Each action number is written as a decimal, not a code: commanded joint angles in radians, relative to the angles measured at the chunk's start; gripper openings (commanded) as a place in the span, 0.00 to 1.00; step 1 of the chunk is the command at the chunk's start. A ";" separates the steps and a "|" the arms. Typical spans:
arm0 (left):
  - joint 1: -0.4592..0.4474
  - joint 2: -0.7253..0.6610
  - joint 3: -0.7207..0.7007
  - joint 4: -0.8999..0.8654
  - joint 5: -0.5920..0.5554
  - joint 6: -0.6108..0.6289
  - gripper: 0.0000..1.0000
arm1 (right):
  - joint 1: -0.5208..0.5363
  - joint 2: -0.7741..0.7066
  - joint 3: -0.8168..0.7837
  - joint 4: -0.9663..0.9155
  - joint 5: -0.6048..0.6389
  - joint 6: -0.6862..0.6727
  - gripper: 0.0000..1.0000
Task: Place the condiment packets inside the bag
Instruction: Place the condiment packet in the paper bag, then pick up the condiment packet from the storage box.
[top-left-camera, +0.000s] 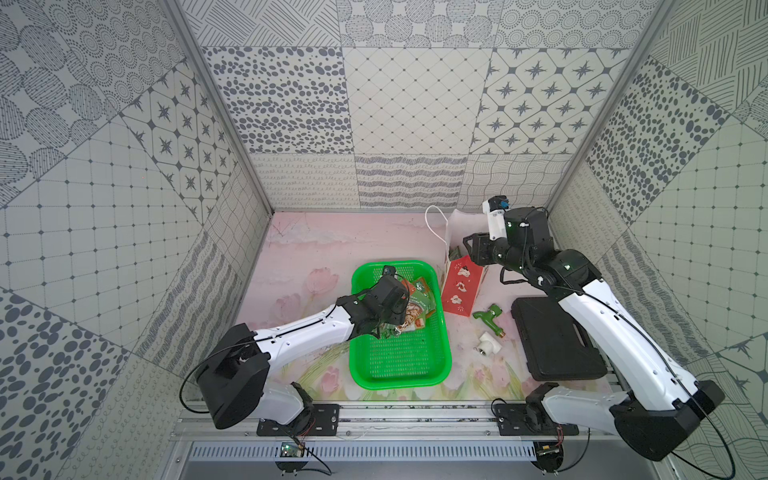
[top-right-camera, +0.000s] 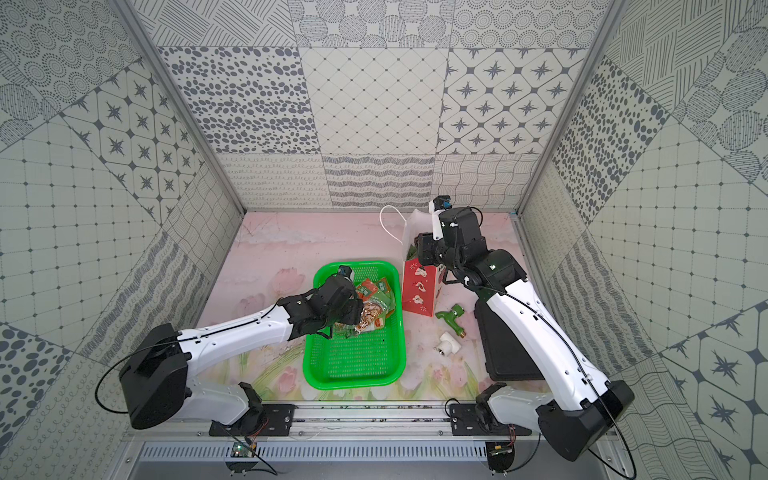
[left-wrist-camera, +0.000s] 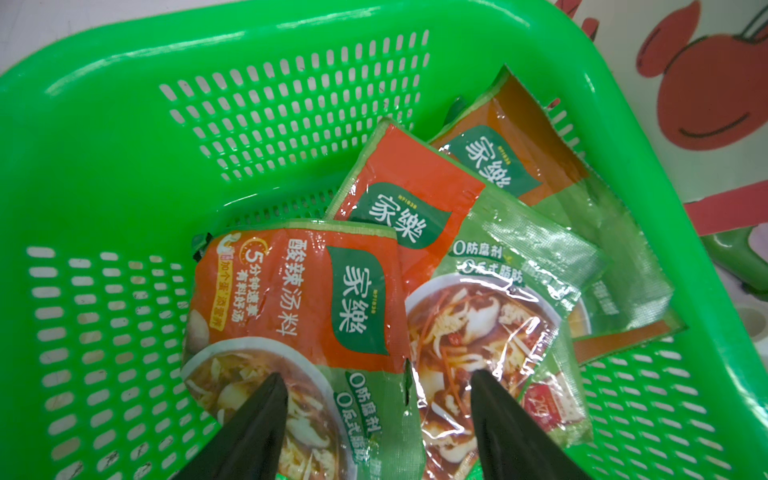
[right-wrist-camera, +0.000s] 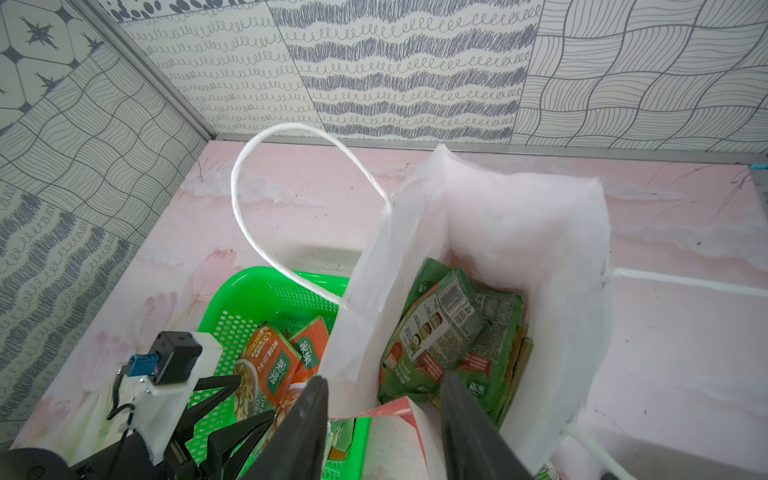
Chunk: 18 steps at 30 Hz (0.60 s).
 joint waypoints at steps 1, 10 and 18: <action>-0.004 0.002 0.024 -0.063 -0.042 -0.011 0.73 | -0.003 -0.073 -0.007 0.013 -0.035 -0.003 0.50; -0.004 0.024 0.073 -0.196 -0.087 -0.084 0.76 | -0.004 -0.292 -0.252 0.075 -0.073 0.015 0.69; -0.030 0.119 0.106 -0.234 -0.075 -0.140 0.75 | -0.003 -0.496 -0.548 0.206 -0.068 0.068 0.85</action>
